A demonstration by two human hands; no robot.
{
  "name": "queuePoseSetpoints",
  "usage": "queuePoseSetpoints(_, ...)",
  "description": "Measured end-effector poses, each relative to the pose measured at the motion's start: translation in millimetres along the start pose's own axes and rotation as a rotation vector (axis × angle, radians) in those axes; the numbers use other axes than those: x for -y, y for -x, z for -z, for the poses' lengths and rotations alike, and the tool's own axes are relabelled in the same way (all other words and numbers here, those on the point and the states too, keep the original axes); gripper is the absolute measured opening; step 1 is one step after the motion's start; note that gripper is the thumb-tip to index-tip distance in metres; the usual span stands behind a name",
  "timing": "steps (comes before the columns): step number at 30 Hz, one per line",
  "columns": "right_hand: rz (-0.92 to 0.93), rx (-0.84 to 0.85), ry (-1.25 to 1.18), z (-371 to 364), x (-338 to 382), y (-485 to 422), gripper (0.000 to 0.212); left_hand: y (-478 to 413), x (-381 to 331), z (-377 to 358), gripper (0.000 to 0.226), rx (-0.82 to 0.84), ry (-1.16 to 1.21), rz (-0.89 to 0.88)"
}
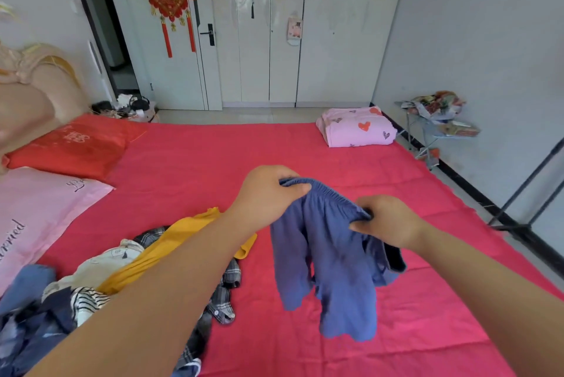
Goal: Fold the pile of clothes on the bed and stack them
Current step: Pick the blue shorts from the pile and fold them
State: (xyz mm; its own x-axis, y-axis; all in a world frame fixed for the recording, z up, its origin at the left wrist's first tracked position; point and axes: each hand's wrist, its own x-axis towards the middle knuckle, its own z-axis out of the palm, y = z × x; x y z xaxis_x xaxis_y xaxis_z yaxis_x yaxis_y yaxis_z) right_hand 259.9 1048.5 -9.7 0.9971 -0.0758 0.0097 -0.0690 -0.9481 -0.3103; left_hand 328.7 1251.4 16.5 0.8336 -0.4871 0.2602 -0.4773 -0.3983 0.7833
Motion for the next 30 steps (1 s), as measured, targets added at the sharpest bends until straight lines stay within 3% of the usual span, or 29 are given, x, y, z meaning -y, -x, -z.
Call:
queuePoseSetpoints(6, -0.19, 0.027, 0.082, -10, -14, 29, 0.003, 6, 10, 14, 0.014, -0.043, 0.069, 0.092)
queuePoseSetpoints(9, -0.253, 0.048, 0.002, -7, -13, 37, 0.003, 11, 19, 26, 0.01, -0.044, 0.127, 0.153)
queuePoseSetpoints(15, -0.339, 0.001, -0.382, -1, 7, 42, 0.012, 13, 45, 38, 0.03, -0.109, 0.271, 0.349)
queuePoseSetpoints(19, -0.421, 0.0, -0.609, 9, 32, 33, 0.013, 16, 49, 34, 0.03, -0.111, 0.454, 0.489)
queuePoseSetpoints(23, -0.494, 0.012, -0.791, 15, 46, 18, 0.021, 14, 48, 26, 0.007, -0.137, 0.388, 0.508)
queuePoseSetpoints(28, -0.482, 0.083, -1.12, 38, 25, 18, 0.022, 10, 45, 36, 0.006, -0.202, 0.602, 0.619)
queuePoseSetpoints(30, -0.496, 0.083, -1.2, 40, 15, 17, 0.025, 9, 35, 30, 0.007, -0.175, 0.613, 0.577)
